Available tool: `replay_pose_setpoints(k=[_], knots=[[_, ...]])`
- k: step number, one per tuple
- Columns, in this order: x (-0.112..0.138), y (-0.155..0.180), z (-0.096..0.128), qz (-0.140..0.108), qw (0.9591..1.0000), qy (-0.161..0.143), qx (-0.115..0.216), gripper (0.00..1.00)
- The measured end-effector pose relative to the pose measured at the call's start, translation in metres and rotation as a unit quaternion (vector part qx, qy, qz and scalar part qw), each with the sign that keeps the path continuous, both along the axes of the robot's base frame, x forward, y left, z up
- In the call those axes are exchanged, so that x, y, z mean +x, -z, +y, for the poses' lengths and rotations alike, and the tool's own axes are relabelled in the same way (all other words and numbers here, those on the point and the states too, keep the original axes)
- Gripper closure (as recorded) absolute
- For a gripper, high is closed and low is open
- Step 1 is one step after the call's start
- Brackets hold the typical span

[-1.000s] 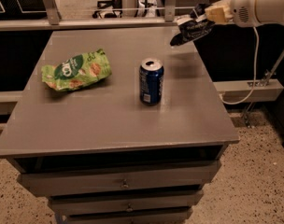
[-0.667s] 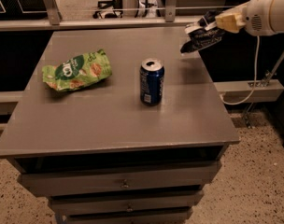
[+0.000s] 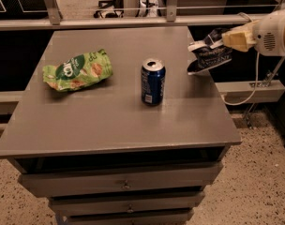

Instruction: Move blue chip bag near pepsi can

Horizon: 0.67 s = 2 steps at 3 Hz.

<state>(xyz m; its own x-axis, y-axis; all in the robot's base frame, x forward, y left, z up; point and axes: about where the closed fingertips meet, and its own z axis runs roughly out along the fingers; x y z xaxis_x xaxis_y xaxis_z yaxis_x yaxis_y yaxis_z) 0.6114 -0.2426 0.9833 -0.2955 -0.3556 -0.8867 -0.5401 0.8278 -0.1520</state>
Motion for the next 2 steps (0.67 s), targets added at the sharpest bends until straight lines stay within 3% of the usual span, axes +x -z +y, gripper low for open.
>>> replay_pose_setpoints(k=[2], knots=[[-0.044,0.02,0.024,0.041,0.9987,-0.022,0.018,1.0]])
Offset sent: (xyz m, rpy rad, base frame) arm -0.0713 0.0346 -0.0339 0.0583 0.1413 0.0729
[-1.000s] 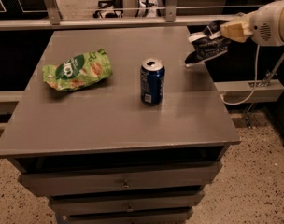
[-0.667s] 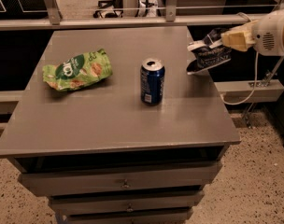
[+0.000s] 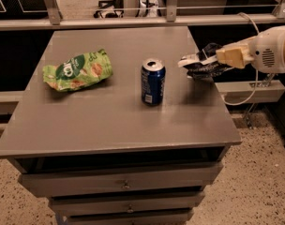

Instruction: Move blue chip bag near pepsi can

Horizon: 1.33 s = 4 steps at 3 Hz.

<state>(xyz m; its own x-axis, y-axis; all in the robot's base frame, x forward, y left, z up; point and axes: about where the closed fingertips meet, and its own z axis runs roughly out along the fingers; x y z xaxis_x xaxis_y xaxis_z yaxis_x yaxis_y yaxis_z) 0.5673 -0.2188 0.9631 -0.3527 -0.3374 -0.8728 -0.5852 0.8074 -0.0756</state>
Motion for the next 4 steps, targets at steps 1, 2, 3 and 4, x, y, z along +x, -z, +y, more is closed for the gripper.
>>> replay_pose_setpoints(k=[1,2,3,4], knots=[[-0.022,0.013,0.017,0.024,0.9994,-0.026,0.004,1.0],[-0.049,0.025,0.034,0.045,0.9971,-0.061,-0.002,1.0],[-0.082,0.041,0.065,0.068,0.9921,-0.102,-0.029,1.0],[-0.094,0.058,0.081,0.083,0.9885,-0.114,-0.055,1.0]])
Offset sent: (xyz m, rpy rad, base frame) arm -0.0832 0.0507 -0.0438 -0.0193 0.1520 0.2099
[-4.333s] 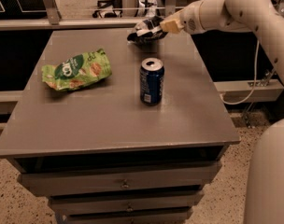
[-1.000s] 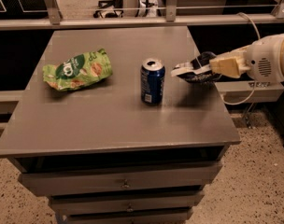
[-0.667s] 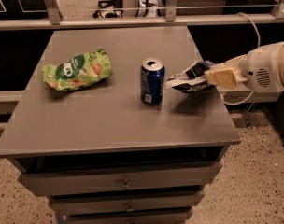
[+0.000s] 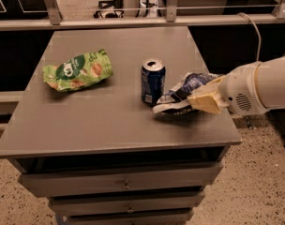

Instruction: Move blue chip bag near pepsi can

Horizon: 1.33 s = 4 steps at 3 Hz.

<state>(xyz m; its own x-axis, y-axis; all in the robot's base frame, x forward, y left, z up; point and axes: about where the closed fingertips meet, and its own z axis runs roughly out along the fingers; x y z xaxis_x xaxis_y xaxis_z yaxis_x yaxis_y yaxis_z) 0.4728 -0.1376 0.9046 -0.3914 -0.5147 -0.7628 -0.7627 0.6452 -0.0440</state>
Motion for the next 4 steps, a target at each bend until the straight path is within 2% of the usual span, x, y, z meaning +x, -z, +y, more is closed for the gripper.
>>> replay_pose_setpoints(k=[2,3,4], knots=[[0.011,0.047,0.015,0.013,0.9995,-0.015,-0.024,1.0],[0.018,0.055,0.013,0.011,0.9993,-0.027,-0.022,0.84],[0.023,0.059,0.0,0.009,0.9994,-0.03,-0.015,0.53]])
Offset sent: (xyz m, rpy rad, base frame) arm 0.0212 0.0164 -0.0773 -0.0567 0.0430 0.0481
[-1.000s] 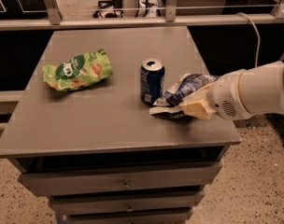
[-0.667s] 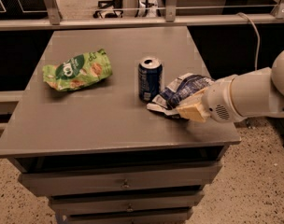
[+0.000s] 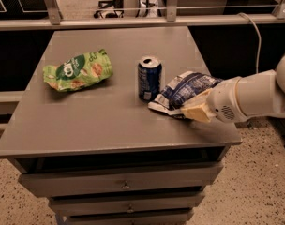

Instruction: Move blue chip bag near pepsi can

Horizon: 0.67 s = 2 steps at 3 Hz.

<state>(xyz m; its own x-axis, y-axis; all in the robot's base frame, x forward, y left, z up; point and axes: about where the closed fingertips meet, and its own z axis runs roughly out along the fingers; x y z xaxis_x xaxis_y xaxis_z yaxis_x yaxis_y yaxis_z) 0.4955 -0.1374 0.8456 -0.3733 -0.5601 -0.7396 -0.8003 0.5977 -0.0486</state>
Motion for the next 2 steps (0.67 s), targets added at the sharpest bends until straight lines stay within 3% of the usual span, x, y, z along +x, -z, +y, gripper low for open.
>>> replay_pose_setpoints(k=[1,2], knots=[[0.004,0.001,-0.0134,-0.004,1.0,-0.001,0.003,0.22],[0.0051,-0.0001,-0.0221,-0.008,1.0,0.001,0.003,0.0]])
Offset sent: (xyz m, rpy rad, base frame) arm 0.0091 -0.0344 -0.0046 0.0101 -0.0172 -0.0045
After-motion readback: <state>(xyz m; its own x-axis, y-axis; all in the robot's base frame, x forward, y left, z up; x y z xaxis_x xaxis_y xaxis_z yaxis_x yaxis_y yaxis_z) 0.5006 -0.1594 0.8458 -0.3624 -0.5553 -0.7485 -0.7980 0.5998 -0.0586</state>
